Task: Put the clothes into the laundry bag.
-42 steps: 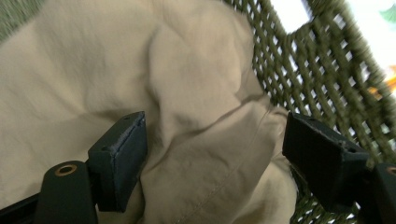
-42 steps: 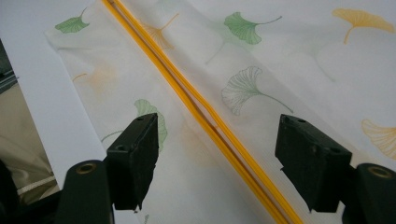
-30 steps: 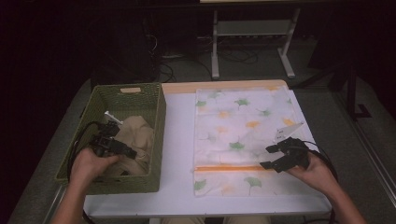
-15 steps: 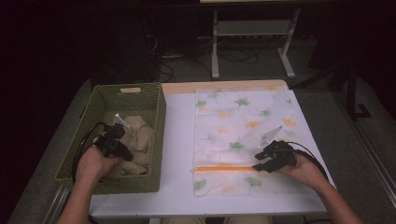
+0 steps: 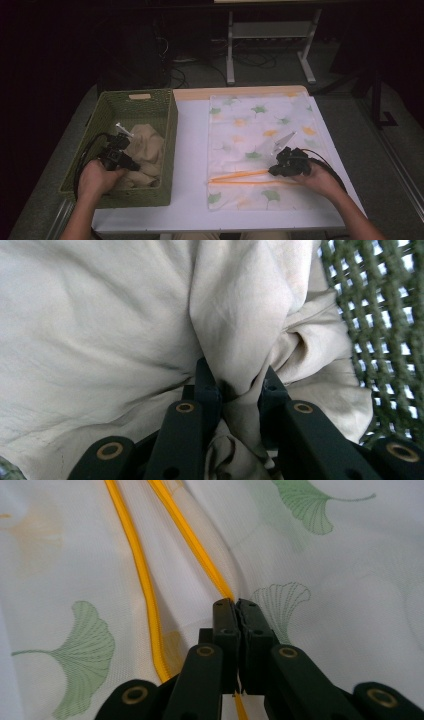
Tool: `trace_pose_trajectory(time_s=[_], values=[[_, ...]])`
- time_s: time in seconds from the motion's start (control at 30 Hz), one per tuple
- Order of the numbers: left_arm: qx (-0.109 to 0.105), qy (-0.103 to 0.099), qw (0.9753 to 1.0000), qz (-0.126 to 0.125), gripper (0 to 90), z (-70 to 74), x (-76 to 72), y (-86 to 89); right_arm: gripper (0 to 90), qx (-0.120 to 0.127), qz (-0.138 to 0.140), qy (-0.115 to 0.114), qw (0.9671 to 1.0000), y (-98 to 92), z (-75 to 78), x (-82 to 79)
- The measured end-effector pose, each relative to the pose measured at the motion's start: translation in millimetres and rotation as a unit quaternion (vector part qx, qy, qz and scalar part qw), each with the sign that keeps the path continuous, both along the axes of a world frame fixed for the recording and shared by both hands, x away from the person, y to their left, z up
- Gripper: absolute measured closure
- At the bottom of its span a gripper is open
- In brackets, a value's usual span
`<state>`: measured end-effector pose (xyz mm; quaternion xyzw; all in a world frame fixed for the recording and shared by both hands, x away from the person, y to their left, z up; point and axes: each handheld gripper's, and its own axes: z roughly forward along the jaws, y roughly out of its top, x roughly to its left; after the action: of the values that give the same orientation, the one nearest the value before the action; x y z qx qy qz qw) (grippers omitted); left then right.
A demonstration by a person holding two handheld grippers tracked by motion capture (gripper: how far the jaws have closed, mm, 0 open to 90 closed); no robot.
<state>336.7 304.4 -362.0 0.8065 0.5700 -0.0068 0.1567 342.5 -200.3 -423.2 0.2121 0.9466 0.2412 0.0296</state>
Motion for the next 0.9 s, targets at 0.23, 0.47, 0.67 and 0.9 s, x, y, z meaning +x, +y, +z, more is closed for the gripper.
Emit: trace_pose_trajectory(time_s=[0.23,0.47,0.67,0.9], values=[[-0.039,-0.021,0.9988,0.02,79.1,11.3,-3.0,13.5,87.1,0.034,0.001,0.007,0.9994,-0.3,18.7,7.7],[-0.108,-0.053,0.992,0.04,79.5,20.6,-11.6,31.7,87.2,0.059,-0.003,0.018,0.9981,-3.7,26.9,16.5],[-0.167,-0.07,0.9819,0.056,79.8,26.1,-19.4,47.2,87.2,0.067,-0.006,0.018,0.9976,-4.5,32.8,17.7],[-0.216,-0.093,0.9696,0.067,80.0,36.1,-28.1,60.7,87.2,0.08,-0.01,0.02,0.9966,-5.7,39.7,22.8]])
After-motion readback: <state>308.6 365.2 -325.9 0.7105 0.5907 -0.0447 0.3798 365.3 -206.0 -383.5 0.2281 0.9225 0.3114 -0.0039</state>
